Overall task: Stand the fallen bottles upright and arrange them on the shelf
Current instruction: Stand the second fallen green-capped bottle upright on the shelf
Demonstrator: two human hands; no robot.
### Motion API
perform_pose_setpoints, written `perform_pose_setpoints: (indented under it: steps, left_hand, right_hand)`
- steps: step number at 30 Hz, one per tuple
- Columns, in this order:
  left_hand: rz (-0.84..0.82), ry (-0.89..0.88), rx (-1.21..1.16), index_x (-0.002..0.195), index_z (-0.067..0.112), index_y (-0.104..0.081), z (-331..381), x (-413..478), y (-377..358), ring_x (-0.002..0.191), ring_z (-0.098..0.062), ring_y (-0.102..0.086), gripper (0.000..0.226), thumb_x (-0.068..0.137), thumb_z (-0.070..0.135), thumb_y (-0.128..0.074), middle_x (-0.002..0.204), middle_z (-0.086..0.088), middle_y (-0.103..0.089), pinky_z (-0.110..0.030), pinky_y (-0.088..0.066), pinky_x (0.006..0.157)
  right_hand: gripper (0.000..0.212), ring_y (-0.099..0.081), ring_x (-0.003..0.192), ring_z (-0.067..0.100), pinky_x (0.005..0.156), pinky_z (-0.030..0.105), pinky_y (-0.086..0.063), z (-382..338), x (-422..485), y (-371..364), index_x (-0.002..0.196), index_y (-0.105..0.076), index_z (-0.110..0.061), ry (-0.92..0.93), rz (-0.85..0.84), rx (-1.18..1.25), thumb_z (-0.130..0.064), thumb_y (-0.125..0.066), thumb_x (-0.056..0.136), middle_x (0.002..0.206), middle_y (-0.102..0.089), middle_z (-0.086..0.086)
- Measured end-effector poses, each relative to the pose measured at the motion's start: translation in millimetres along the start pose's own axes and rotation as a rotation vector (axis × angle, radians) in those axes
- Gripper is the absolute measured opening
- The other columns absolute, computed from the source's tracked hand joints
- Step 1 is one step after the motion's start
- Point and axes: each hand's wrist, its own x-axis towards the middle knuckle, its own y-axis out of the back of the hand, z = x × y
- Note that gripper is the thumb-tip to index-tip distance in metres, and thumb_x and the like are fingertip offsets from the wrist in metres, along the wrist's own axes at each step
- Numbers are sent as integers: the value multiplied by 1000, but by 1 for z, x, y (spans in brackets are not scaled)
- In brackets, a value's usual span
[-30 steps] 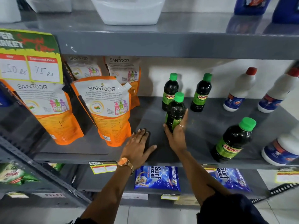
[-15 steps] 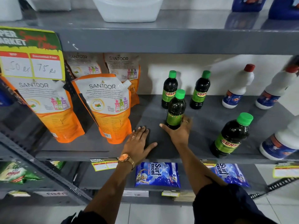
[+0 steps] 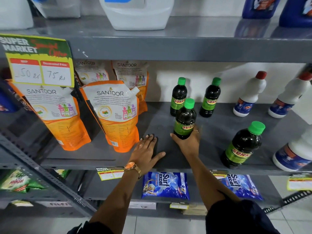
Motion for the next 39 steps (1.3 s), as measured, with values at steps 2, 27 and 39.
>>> perform_pose_setpoints:
  steps: [2,27,39]
  left_hand:
    - [9,-3,-5,148,17,-15,0,0,-1,145,-17,-1,81,85,68,-20,158,-4,-11,-33,2,116]
    - [-37,-1,34,148,14,-9,3,-2,1,145,-17,4,65,96,51,-23,159,-7,-5,-33,5,117]
    - [-32,9,0,148,15,-11,6,-4,4,145,-17,2,66,96,52,-26,159,-7,-6,-32,4,116]
  right_hand:
    - [70,-57,110,18,79,6,-37,-2,-1,5,125,-49,-12,21,14,36,-18,-84,65,116,-58,-1]
    - [71,-64,96,16,78,25,-49,-5,-87,46,111,-59,-13,15,12,-118,-42,-89,53,104,-69,4]
    - [82,-61,109,15,88,23,-47,17,-90,62,129,-54,-17,-23,-184,-82,-32,-89,57,118,-67,1]
